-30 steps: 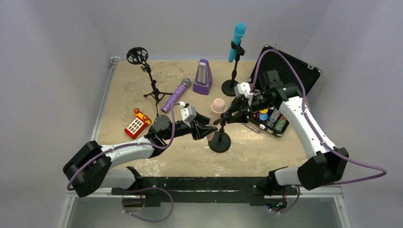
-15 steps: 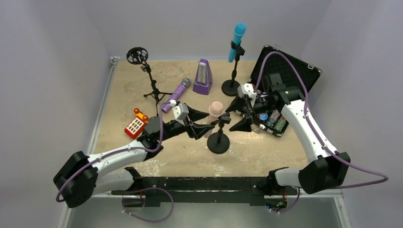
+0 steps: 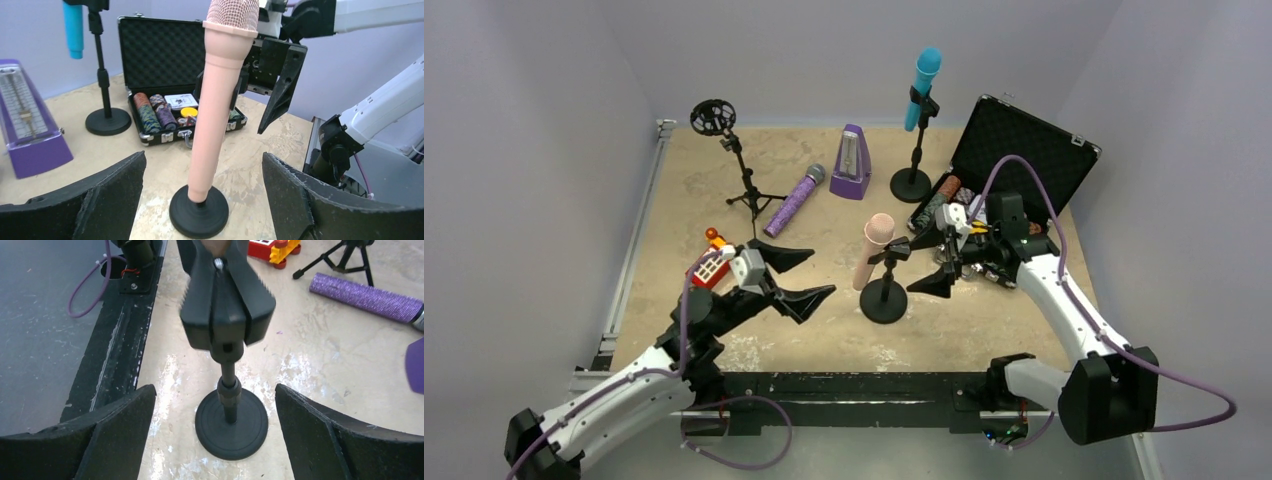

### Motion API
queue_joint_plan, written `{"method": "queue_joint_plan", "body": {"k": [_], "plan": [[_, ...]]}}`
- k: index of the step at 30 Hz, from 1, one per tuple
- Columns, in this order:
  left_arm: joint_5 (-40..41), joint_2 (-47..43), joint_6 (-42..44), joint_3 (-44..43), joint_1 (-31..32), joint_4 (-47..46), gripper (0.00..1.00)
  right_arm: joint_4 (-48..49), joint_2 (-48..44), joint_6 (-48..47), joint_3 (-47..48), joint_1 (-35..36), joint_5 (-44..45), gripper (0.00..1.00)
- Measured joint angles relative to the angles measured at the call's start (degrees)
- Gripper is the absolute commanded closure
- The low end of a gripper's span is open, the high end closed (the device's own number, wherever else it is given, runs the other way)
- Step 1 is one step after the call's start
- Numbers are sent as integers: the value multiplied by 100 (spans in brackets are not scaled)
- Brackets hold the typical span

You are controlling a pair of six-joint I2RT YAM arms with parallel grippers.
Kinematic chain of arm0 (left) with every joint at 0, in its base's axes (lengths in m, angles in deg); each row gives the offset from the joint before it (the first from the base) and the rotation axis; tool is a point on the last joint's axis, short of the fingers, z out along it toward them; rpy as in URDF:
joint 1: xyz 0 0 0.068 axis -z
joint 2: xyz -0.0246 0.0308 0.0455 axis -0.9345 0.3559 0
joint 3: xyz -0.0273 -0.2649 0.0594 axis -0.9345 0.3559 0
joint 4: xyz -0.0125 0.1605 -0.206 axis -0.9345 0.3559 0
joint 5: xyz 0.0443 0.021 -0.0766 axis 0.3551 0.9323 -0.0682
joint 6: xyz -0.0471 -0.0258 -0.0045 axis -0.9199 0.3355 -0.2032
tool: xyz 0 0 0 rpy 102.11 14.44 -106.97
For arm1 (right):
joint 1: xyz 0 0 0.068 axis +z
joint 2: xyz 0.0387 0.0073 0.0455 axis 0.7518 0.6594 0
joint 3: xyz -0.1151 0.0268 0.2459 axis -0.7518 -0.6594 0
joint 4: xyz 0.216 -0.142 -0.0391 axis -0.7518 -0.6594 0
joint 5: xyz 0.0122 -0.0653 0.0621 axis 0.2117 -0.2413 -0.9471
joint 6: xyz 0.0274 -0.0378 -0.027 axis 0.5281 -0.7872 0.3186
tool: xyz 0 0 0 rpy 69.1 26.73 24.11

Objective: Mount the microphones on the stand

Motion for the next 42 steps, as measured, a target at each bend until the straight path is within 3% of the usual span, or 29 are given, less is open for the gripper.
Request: {"method": "queue_joint_plan", "body": {"k": [4, 9, 14, 20, 23, 28, 30, 38, 42], "plan": [[306, -1191, -57, 297, 0, 901, 11, 1534, 26, 984, -713, 46, -44, 8], [514, -2004, -221, 483, 0, 1768, 11, 3032, 232, 1897, -955, 437, -76, 14], [570, -2076, -352, 498, 0, 2308, 11, 4221, 450, 2776, -1102, 780, -79, 38], [570, -2055, -367, 498, 0, 2570, 11, 5097, 612, 3515, -1298, 791, -166, 89], [570, -2057, -367, 496, 0, 2645, 11, 5224, 573, 3589, -1353, 787, -175, 96], [566, -2100, -350, 431, 0, 2955, 11, 4507, 46, 3355, -1349, 481, -146, 98], [564, -2133, -348, 402, 0, 3027, 11, 3797, -282, 3021, -1239, 79, -175, 98], [542, -2162, -348, 345, 0, 3134, 11, -92, -691, 658, 155, -2256, 142, 98], [529, -2162, -348, 341, 0, 3171, 11, -1471, -699, -170, 647, -3598, 317, 97]]}}
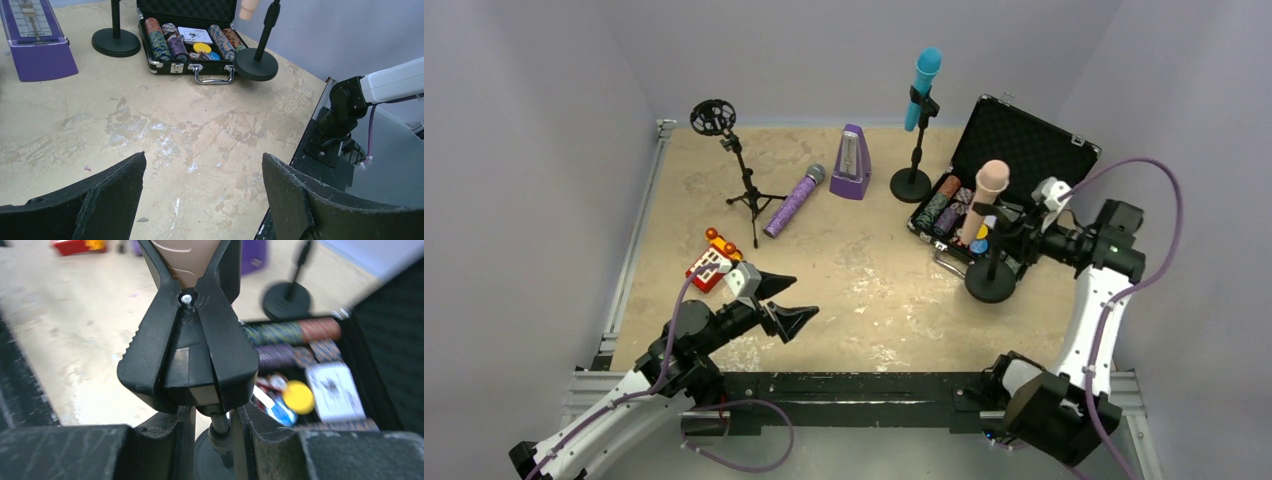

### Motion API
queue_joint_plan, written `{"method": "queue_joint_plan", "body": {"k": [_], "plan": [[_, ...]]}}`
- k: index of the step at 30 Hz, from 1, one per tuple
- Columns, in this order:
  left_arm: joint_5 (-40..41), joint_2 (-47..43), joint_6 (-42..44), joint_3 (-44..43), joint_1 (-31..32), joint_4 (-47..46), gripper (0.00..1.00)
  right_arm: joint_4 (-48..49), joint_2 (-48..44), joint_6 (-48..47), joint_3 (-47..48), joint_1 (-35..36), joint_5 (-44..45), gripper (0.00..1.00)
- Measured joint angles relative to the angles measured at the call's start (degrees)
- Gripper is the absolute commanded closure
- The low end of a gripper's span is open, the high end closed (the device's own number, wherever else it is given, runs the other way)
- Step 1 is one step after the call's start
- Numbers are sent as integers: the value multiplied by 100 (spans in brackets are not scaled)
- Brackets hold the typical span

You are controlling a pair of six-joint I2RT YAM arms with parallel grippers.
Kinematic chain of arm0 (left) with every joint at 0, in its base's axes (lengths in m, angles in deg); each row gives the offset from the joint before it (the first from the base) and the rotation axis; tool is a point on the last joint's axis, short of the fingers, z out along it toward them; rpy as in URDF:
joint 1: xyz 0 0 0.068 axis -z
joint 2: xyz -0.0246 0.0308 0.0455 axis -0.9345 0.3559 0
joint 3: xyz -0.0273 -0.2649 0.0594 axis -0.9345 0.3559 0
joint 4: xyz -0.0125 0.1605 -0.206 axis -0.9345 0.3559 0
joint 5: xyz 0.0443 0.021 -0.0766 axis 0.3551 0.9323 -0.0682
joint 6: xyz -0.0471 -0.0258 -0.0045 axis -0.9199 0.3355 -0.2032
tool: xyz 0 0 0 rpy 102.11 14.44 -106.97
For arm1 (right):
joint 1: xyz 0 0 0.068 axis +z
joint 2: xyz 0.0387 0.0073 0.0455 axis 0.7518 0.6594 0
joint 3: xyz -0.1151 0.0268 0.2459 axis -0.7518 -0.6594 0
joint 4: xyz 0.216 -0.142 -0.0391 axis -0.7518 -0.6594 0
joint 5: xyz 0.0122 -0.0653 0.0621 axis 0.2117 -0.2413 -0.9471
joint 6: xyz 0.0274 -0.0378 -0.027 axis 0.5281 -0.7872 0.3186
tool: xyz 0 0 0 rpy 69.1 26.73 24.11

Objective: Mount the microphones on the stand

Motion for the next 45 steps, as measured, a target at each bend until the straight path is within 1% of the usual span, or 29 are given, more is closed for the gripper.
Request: {"method": "queue_joint_plan", "body": {"k": [3, 6, 9, 13, 17, 22, 28, 33, 36, 38, 40, 42, 45], "plan": [[0, 4, 0, -39, 0, 81, 10, -385, 2, -232, 83, -1047, 179, 97], [0, 17, 0, -116, 0, 203, 10, -442, 42, -323, 94, -1998, 330, 96], [0, 17, 0, -179, 0, 278, 10, -352, 144, -348, 170, -2553, 393, 96], [0, 22, 0, -190, 0, 315, 10, -142, 385, -345, 179, -3069, 328, 96], [0, 66, 0, -190, 0, 334, 10, -122, 605, -507, 227, -3467, 269, 96], [0, 149, 0, -192, 0, 332, 10, -549, 798, -1189, 334, -3816, 511, 96], [0, 258, 2, -192, 0, 317, 10, -922, 787, -1615, 326, -3875, 555, 93], [0, 262, 2, -192, 0, 295, 10, -929, 800, -1923, -140, -3882, 551, 89], [0, 260, 2, -190, 0, 295, 10, -1016, 826, -2302, -284, -3958, 284, 84], [0, 260, 4, -192, 0, 295, 10, -1235, 918, -2691, -293, -4054, 164, 73], [0, 260, 4, -192, 0, 295, 9, -1606, 1084, -3167, -260, -4218, 44, 66], [0, 260, 4, -192, 0, 295, 9, -2081, 1322, -3720, -173, -4461, -55, 62], [0, 260, 4, -190, 0, 293, 9, -2603, 1652, -4389, -122, -4824, 173, 57]]}}
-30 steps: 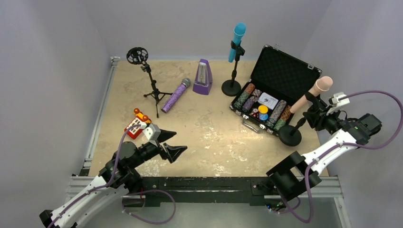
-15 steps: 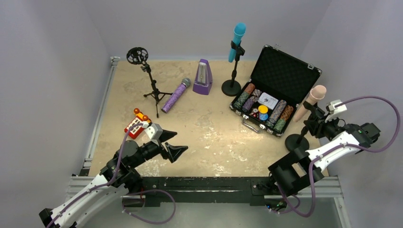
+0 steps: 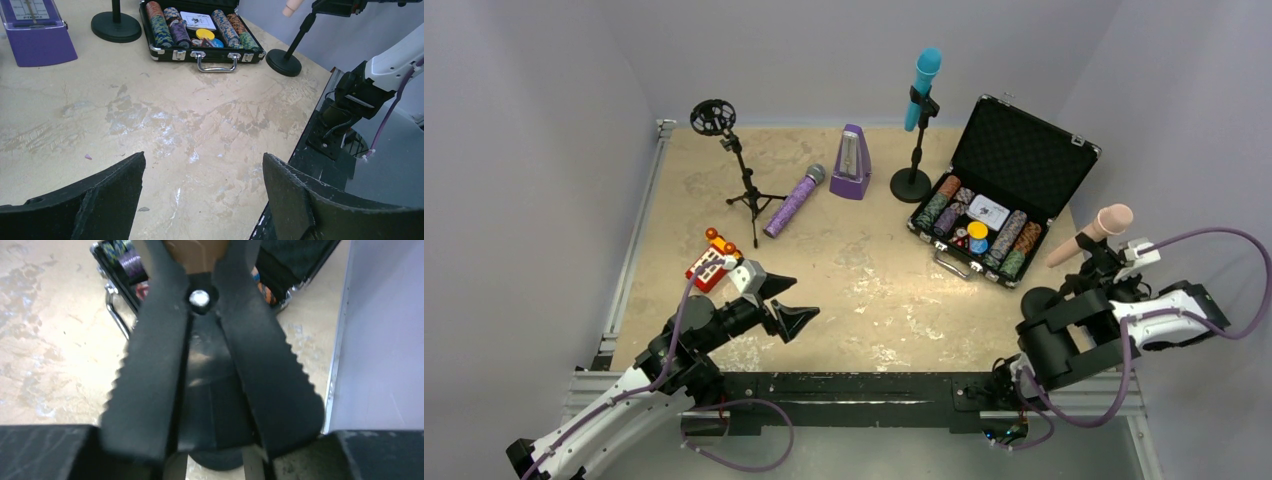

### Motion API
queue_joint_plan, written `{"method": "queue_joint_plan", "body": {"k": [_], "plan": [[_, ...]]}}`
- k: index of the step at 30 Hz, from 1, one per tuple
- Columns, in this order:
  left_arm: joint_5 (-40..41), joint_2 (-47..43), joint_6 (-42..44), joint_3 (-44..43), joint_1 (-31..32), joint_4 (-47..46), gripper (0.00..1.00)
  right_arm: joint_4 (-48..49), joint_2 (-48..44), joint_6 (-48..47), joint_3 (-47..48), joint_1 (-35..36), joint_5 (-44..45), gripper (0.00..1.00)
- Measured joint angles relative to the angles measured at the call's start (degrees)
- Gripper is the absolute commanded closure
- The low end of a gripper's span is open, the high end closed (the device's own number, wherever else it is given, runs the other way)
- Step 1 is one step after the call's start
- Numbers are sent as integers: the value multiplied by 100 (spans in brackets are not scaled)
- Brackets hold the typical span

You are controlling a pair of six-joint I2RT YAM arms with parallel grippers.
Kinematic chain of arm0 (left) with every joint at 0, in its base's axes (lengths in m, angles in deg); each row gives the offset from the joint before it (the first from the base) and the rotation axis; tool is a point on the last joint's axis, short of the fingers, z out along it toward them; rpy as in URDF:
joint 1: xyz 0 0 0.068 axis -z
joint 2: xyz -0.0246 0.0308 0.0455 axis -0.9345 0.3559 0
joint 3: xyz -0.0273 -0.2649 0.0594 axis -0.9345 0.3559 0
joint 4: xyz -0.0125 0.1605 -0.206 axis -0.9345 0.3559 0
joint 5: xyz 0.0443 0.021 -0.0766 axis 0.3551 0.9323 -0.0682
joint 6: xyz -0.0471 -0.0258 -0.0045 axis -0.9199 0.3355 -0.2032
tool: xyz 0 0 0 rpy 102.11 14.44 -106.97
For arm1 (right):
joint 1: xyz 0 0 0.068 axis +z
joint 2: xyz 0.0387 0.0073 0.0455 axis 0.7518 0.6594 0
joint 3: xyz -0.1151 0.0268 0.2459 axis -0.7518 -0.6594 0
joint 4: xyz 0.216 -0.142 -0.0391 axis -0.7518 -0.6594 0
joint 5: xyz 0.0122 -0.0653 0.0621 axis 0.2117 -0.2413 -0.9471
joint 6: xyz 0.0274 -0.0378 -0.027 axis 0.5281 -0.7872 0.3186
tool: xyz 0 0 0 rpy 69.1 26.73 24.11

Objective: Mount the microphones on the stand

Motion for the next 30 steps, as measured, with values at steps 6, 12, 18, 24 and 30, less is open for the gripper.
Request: {"method": "queue_joint_plan", "body": {"k": [6, 12, 18, 24, 30], "plan": [[-9, 0, 2, -4, 0, 0, 9, -411, 63, -728, -26, -271, 433, 42], [-13, -17, 22, -94, 0, 37, 9, -374, -431, -734, -173, -358, 730, 32], [-39, -44, 44, -181, 0, 50, 9, -11, -999, -293, -195, -450, 1110, 26], [-52, -57, 55, -299, 0, 175, 9, 57, -1637, -210, -267, -728, 1676, 26], [-42, 0, 109, -649, 0, 483, 4, -350, -1954, -638, -267, -1360, 2297, 26]]}}
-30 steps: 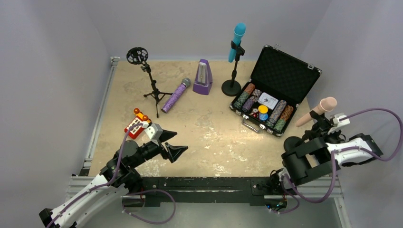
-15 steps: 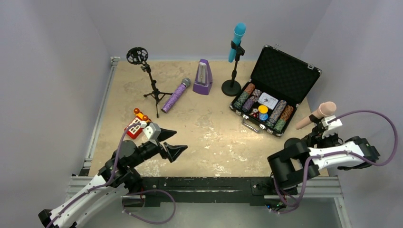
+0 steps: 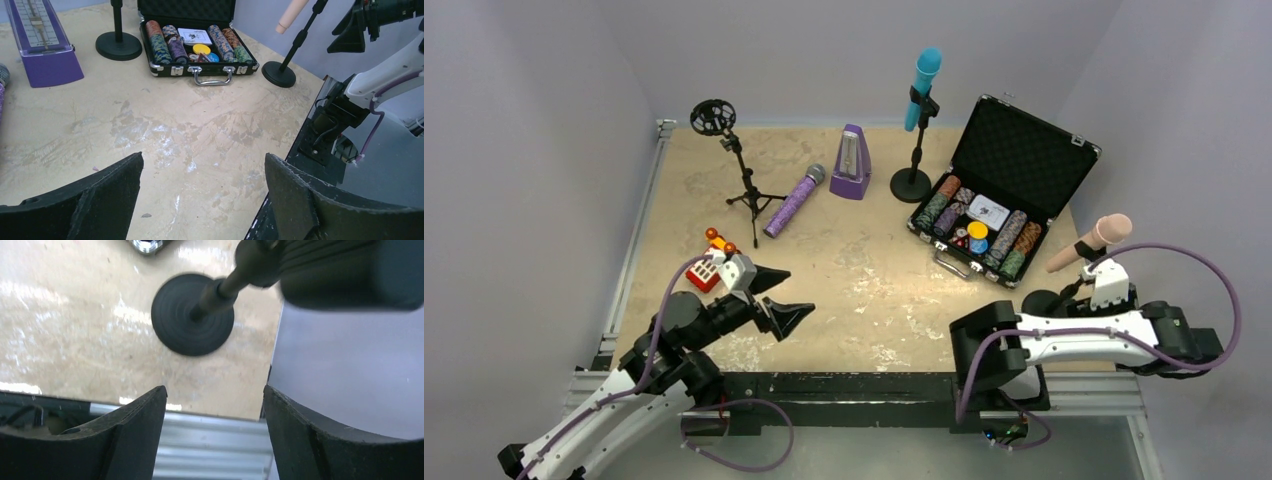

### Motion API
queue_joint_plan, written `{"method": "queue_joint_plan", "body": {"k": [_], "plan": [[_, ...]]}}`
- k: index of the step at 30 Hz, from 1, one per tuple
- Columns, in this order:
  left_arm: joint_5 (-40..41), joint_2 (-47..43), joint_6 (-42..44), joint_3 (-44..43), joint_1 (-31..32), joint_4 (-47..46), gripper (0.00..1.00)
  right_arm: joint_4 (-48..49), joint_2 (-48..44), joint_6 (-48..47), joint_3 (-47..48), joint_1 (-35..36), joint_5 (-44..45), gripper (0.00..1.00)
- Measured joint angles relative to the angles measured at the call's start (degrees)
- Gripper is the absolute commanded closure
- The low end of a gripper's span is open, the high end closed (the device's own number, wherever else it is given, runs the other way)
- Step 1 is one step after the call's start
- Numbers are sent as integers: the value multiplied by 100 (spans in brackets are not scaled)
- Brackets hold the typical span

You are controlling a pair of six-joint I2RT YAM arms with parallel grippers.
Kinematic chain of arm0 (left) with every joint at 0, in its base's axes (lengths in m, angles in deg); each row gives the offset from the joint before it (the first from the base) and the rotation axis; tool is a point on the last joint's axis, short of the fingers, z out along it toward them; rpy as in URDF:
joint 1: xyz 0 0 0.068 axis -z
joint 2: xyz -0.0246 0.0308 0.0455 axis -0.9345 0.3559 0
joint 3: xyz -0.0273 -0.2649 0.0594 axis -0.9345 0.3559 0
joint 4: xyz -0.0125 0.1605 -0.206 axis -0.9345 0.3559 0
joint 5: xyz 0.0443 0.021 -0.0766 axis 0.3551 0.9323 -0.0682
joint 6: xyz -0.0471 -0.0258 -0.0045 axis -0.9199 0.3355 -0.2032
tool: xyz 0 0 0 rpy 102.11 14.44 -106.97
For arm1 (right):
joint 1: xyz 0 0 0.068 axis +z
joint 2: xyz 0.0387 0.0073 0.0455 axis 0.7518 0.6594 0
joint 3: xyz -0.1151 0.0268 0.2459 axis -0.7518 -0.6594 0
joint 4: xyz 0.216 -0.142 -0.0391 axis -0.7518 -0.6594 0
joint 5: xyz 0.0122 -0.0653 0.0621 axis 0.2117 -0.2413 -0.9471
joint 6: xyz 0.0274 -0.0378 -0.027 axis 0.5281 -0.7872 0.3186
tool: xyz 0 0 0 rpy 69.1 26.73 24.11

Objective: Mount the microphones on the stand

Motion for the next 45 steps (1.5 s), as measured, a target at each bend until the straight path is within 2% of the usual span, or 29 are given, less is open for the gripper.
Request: {"method": "queue_joint_plan", "body": {"k": [3, 8, 12, 15, 17, 21, 22, 23, 27, 30, 32, 35, 39, 45], "plan": [[61, 83, 44, -267, 0, 264, 3, -72, -337, -234, -11, -118, 402, 26], [216, 197, 116, -741, 0, 723, 1, -184, -1725, -726, -286, -133, 844, 24], [334, 205, 190, -938, 0, 942, 1, -319, -2511, -841, -525, 326, 1121, 27], [396, 208, 225, -949, 0, 1045, 1, -369, -2605, -476, -605, 1150, 1233, 29], [428, 210, 236, -949, 0, 1104, 1, -356, -2682, -76, -599, 1799, 1189, 34], [509, 212, 236, -949, 0, 1204, 1, -417, -2870, 968, -188, 3045, 719, 39], [529, 212, 236, -949, 0, 1209, 1, -415, -2850, 1261, -4, 3224, 522, 39], [553, 212, 234, -949, 0, 1207, 1, -407, -2800, 1620, 205, 3827, 273, 39], [776, 280, 203, -946, 0, 1156, 1, -367, -2387, 2549, 531, 5130, -595, 32], [1121, 518, 116, -951, 0, 1113, 1, 208, -1941, 3534, 538, 6489, -894, 23], [1414, 914, 26, -1038, -2, 1174, 1, 988, -1792, 4430, 498, 7646, -782, 21], [1779, 1729, -98, -1517, -61, 1471, 1, 1967, -1655, 5427, 448, 9009, -503, 20], [1950, 2806, -129, -2632, -404, 1963, 1, 2927, -1150, 6127, 428, 9951, -247, 19], [1060, 3967, -111, -3652, -2022, 2157, 4, 3788, -199, 6356, 175, 10183, -380, 19]]}}
